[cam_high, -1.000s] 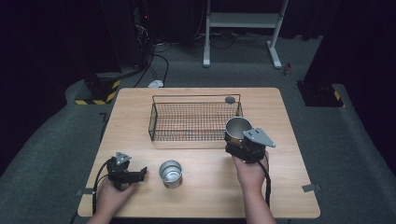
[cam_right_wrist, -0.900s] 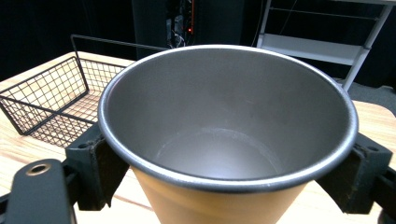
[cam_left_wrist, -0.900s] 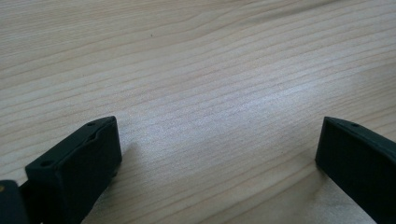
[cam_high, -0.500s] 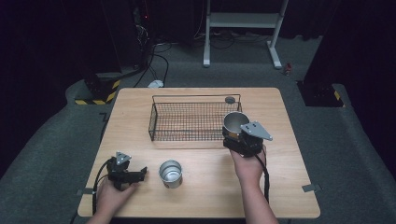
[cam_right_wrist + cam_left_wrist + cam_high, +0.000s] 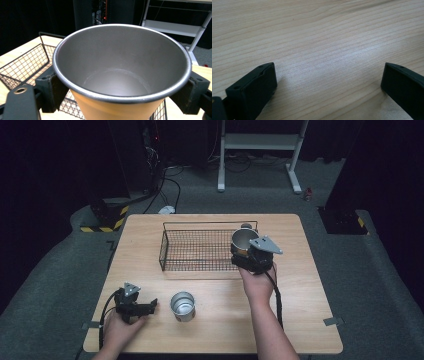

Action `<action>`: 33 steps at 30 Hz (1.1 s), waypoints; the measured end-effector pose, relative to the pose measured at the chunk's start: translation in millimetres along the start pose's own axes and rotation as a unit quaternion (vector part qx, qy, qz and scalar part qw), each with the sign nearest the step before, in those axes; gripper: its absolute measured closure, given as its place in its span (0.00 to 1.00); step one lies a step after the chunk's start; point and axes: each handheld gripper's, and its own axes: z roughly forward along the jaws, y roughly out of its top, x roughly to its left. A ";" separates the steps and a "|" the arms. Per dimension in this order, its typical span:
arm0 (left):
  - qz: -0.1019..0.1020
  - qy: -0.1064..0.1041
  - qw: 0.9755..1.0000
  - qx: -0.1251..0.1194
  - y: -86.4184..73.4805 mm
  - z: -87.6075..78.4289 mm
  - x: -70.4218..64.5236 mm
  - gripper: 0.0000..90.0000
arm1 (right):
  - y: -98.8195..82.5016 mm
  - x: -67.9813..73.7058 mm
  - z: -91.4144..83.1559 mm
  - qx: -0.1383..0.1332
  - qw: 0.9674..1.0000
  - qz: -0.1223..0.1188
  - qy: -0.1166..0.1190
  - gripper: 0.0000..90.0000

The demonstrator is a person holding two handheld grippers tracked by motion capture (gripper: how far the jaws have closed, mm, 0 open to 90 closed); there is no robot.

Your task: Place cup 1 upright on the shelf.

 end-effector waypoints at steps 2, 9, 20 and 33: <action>0.000 0.000 1.000 0.000 0.0 0.0 0.0 0.01 | 1.4 -0.4 1.9 0.001 1.000 -0.002 0.001 0.15; 0.000 0.000 1.000 0.000 0.0 -0.1 0.1 0.01 | 11.1 2.6 18.2 0.009 1.000 -0.005 0.002 0.15; 0.001 0.000 1.000 0.000 0.0 -0.1 0.2 0.01 | 18.6 8.9 45.1 0.025 1.000 -0.006 0.002 0.15; 0.004 0.001 1.000 0.002 0.1 -0.4 0.6 0.01 | 23.6 6.8 65.6 0.041 0.999 0.002 -0.009 0.15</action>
